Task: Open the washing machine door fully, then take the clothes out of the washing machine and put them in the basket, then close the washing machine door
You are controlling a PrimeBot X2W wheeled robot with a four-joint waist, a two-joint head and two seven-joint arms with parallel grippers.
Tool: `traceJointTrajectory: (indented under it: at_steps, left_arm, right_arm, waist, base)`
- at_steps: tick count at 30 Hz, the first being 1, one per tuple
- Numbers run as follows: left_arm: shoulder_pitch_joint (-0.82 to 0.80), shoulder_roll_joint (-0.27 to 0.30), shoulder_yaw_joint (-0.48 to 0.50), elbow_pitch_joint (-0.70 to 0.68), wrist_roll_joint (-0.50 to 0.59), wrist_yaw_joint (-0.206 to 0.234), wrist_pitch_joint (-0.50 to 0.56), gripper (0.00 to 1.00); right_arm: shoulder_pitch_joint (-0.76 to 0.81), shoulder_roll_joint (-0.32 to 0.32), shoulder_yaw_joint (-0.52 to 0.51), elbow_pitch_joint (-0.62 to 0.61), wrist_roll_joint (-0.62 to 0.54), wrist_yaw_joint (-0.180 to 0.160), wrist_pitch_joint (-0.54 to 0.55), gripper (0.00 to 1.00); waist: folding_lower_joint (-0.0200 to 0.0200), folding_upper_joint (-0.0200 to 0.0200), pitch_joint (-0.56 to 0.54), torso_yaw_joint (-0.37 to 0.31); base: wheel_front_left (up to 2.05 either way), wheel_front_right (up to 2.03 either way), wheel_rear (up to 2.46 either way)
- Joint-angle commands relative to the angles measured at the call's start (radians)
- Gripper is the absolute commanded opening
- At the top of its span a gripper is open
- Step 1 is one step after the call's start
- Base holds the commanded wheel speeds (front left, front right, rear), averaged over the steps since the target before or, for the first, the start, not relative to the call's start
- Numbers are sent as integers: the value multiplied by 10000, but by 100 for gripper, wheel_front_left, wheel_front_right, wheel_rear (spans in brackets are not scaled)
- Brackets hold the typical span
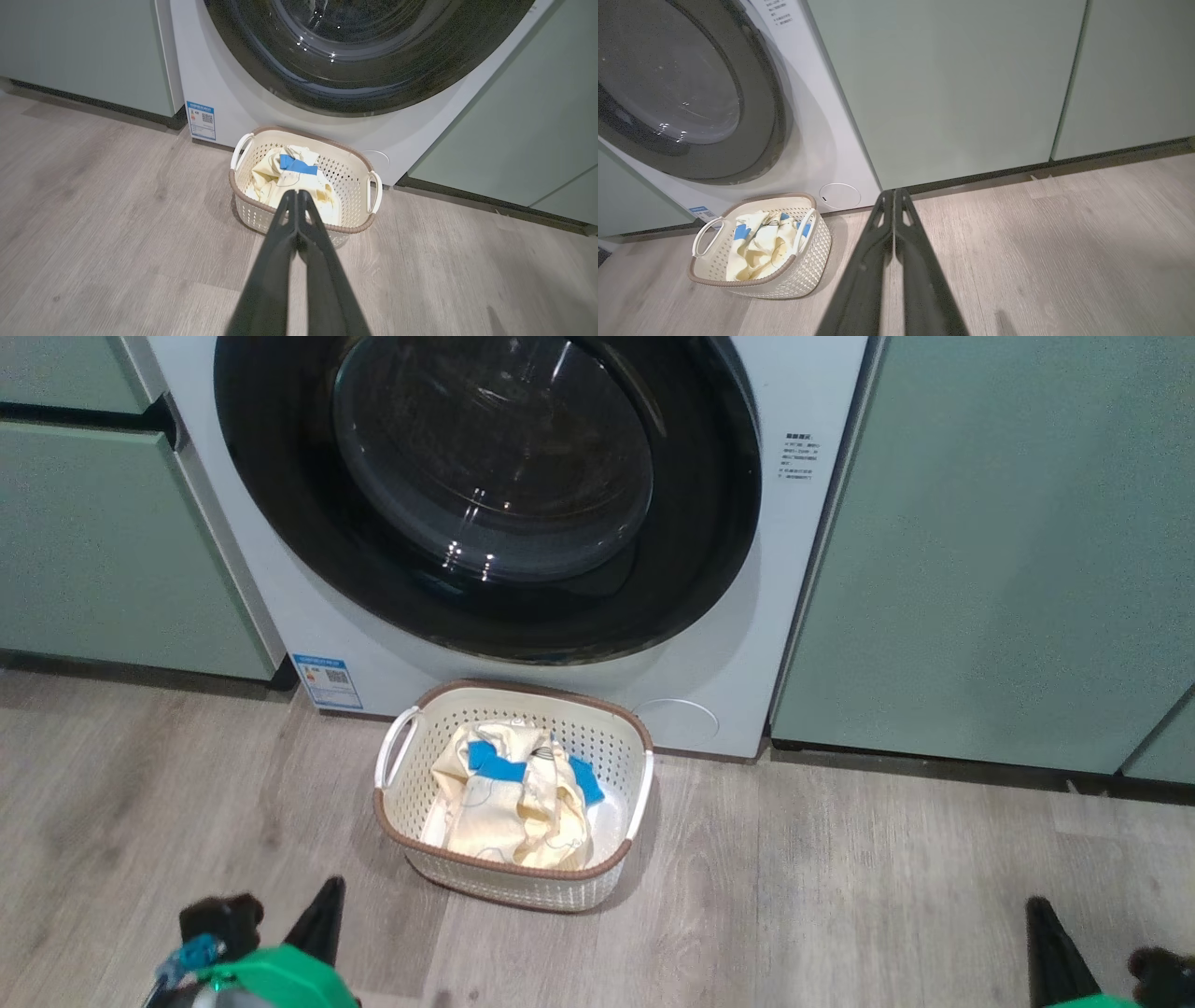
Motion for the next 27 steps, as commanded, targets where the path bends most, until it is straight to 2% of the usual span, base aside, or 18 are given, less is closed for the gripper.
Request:
traceJointTrajectory:
  at_steps: [1, 27]
  left_arm:
    - [-491, 171, 173, -319, -269, 0, 44, 0]
    - [-474, -118, 494, -935, -2654, -3, 768, 0]
  right_arm:
    - [-443, -85, -41, -324, 310, -1, 59, 0]
    - [-635, -113, -137, -670, 3025, -8, 774, 0]
  waist:
    - [0, -1, 6, 10]
    - [0, -1, 92, 126]
  base:
    - [0, 0, 0]
    - [0, 0, 0]
